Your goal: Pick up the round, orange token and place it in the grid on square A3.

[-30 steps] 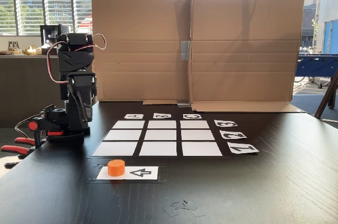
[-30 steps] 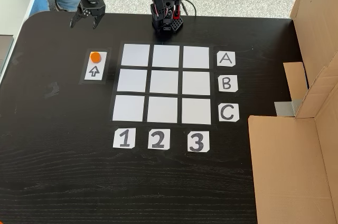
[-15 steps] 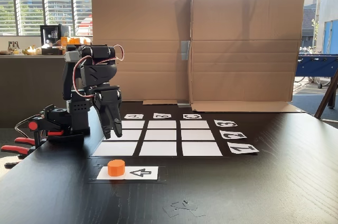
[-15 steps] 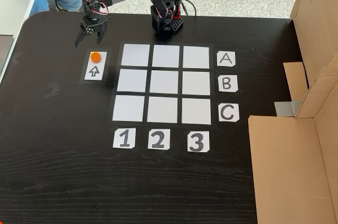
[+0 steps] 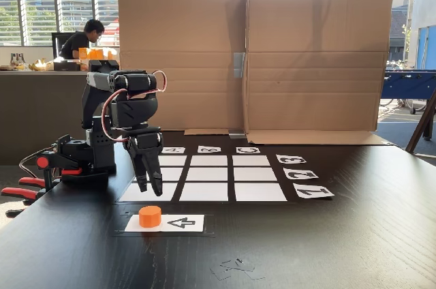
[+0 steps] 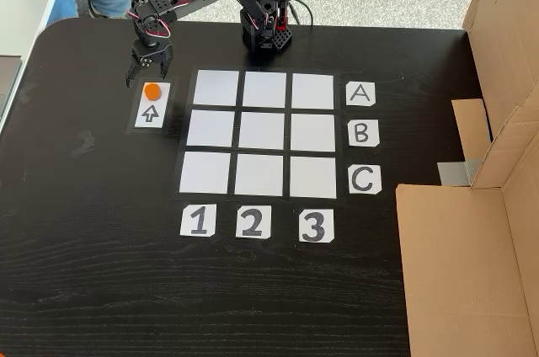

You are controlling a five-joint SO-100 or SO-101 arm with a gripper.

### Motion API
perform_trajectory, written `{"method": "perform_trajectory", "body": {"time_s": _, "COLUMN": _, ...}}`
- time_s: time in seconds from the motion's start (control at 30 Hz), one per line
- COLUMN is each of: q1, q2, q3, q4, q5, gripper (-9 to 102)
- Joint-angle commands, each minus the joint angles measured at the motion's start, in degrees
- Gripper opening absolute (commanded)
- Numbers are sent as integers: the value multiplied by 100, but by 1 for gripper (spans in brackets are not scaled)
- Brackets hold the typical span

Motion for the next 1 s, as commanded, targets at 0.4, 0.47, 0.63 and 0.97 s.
{"method": "perform_trajectory", "body": {"time_s": 0.4, "q1": -35, "q2": -782, "q3": -773, "q4": 9, "q5": 149, "gripper": 39}}
{"method": "perform_trajectory", "body": {"time_s": 0.47, "q1": -35, "q2": -870, "q3": -826, "q4": 0, "q5": 149, "gripper": 39}}
{"method": "perform_trajectory", "body": {"time_s": 0.63, "q1": -26, "q2": -949, "q3": -861, "q4": -18, "q5": 158, "gripper": 39}}
{"method": "perform_trajectory", "body": {"time_s": 0.97, "q1": -18, "q2": -1107, "q3": -905, "q4": -97, "q5": 264, "gripper": 4}}
